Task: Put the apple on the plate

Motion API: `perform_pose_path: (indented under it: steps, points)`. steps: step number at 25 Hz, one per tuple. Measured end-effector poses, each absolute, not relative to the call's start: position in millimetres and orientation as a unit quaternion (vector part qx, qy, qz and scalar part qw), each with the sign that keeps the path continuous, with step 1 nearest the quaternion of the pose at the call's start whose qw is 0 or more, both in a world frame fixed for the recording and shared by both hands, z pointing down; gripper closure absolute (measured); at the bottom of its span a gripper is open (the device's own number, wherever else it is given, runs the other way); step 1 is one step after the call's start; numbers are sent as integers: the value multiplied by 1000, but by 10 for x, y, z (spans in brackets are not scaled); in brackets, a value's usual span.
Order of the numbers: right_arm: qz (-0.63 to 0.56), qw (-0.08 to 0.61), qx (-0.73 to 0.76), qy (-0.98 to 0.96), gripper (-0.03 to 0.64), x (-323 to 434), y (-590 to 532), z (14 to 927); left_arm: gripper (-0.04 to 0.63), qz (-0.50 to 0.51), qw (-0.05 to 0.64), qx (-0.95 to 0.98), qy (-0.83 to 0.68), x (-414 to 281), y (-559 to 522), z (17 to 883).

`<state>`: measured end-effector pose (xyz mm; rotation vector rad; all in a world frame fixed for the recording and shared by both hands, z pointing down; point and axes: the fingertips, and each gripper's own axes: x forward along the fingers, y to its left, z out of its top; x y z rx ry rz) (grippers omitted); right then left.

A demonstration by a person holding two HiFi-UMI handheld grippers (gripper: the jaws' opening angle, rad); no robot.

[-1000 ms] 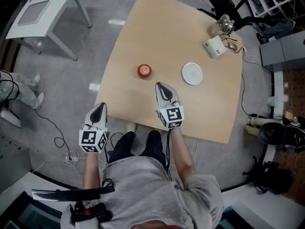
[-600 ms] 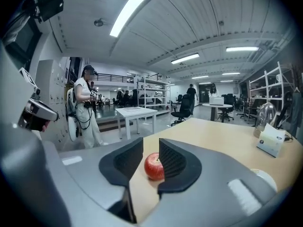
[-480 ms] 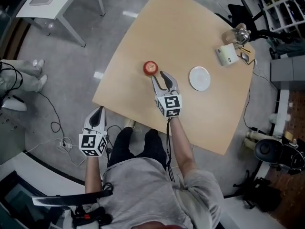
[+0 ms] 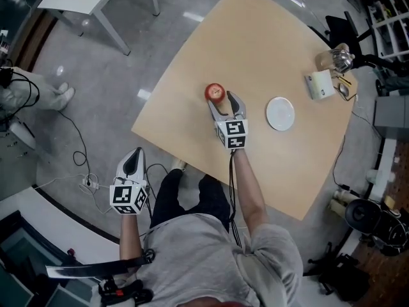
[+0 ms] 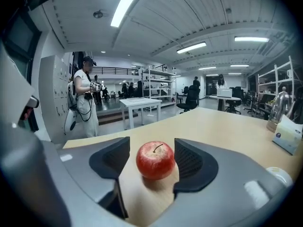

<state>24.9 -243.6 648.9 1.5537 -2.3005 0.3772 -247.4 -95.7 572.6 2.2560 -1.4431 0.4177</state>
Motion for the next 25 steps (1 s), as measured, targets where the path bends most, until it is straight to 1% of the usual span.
perform_pose_path:
  steps: [2,11,17,20,25]
  points:
    - [136,176,543,-810,317,232,-2476,6574,575,152,216,809,-525,-2481,-941,5751]
    - [143,198,532,-811,202,177,-2641,6849,575,152,220,792,-548,-2534,-892,5807]
    - [145,207,525,-813,147,143,-2668,6969,575,153,223,781,-563,-2611,-825,5822]
    - [151,205,524,-813,132,142,-2680,7023,575,153,225,777,-568,-2619,-782,5840]
    - [156,204,528,-810,133,144,-2704,7063,575,153,226,773,-573,-2632,-744,5854]
